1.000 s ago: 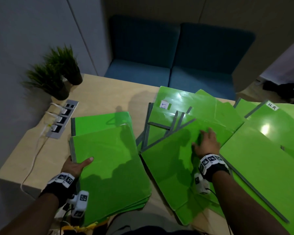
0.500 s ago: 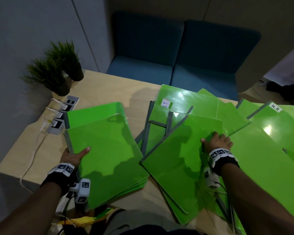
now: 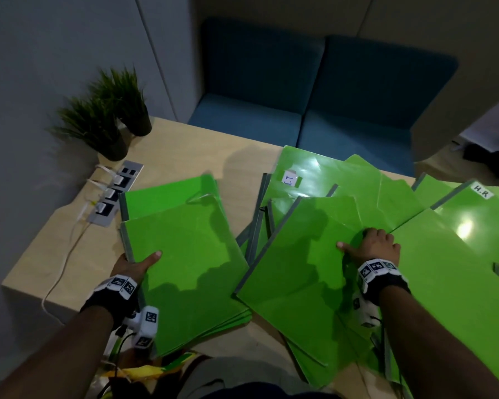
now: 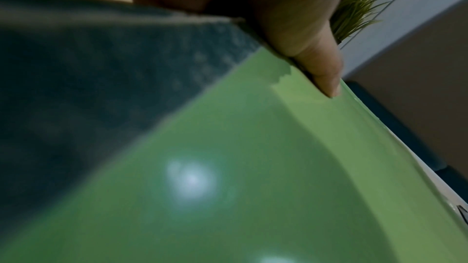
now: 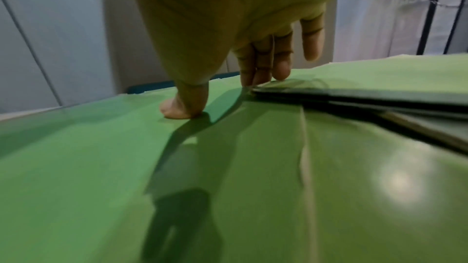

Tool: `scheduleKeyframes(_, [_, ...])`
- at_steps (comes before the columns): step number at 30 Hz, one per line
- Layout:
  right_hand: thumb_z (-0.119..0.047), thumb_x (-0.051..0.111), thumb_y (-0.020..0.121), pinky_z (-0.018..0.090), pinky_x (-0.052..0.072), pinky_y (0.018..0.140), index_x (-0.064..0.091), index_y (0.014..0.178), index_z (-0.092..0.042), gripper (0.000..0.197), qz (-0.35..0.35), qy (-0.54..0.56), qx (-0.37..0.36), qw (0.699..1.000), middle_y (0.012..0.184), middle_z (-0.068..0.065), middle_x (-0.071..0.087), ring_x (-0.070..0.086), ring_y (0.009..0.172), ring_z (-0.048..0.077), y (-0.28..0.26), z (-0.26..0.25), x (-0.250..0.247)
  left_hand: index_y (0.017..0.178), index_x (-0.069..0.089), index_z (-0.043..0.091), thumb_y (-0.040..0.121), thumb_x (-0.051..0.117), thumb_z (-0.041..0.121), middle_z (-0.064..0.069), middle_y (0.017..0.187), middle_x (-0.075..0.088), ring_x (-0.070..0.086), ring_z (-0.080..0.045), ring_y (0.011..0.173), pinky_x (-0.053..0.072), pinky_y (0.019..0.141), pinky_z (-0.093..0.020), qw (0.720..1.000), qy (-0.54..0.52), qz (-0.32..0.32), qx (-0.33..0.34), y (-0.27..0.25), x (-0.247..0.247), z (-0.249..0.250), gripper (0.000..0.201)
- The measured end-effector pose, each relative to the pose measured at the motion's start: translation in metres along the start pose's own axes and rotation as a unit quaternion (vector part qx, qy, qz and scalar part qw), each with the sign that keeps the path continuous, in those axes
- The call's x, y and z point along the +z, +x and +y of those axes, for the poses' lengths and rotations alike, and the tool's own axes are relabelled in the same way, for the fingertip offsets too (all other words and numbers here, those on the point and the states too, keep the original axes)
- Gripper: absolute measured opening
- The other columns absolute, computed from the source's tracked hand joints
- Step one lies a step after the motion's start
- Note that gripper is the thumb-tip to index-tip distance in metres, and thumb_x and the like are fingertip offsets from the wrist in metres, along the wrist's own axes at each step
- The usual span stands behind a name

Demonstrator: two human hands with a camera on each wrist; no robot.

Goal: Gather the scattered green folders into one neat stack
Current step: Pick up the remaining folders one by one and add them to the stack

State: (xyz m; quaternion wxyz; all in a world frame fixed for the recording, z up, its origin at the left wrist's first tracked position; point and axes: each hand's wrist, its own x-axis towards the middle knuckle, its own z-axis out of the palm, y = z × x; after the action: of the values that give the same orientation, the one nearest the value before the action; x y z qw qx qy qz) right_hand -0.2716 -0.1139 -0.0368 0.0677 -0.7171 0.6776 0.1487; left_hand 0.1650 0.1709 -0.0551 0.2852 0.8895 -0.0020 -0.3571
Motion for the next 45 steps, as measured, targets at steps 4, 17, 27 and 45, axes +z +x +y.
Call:
scheduleKeyframes(4, [-0.077,0.059,0.069,0.047,0.033,0.104,0.052,0.125,-0.008,0.089,-0.005,0.001,0.005,1.000,0.130,0.017,0.051,0.040,0.126,0.037,0.013,0.006,-0.012,0.137,0.043,-0.003,0.071,0.082,0.039,-0.025,0.136,0.053,0.052,-0.044,0.121,0.039,0.106,-0.050,1.000,-0.011,-0.002,0.005,0.002,0.001,-0.002,0.088])
scheduleKeyframes(17, [-0.040,0.077,0.076,0.050,0.030,0.113,0.027,0.149,-0.015,0.092,-0.048,0.224,0.019,0.973,0.162,0.005,0.004,0.025,0.143,0.036,-0.019,-0.005,0.005,0.128,0.055,0.001,0.067,0.085,0.038,-0.023,0.125,0.061,0.058,-0.042,0.112,0.044,0.101,-0.051,0.999,-0.038,0.005,0.017,0.004,0.002,-0.006,0.077])
scheduleKeyframes(27, [-0.034,0.053,0.096,0.053,0.009,0.119,0.012,0.154,-0.026,0.071,-0.080,0.104,-0.104,0.986,0.162,0.003,0.006,0.013,0.148,0.030,-0.001,0.010,0.005,0.143,0.035,-0.002,0.070,0.082,0.041,-0.024,0.142,0.046,0.046,-0.044,0.126,0.037,0.107,-0.051,1.000,-0.009,0.019,0.006,0.001,0.004,-0.002,0.097])
scheduleKeyframes(45, [-0.044,0.075,0.079,0.040,0.039,0.104,0.048,0.134,-0.004,0.073,-0.144,0.260,0.069,0.952,0.135,0.019,0.053,0.051,0.123,0.034,-0.004,-0.023,-0.019,0.132,0.050,-0.002,0.074,0.081,0.034,-0.025,0.130,0.057,0.054,-0.042,0.117,0.042,0.101,-0.047,0.999,-0.026,0.016,0.023,-0.012,0.003,0.005,0.075])
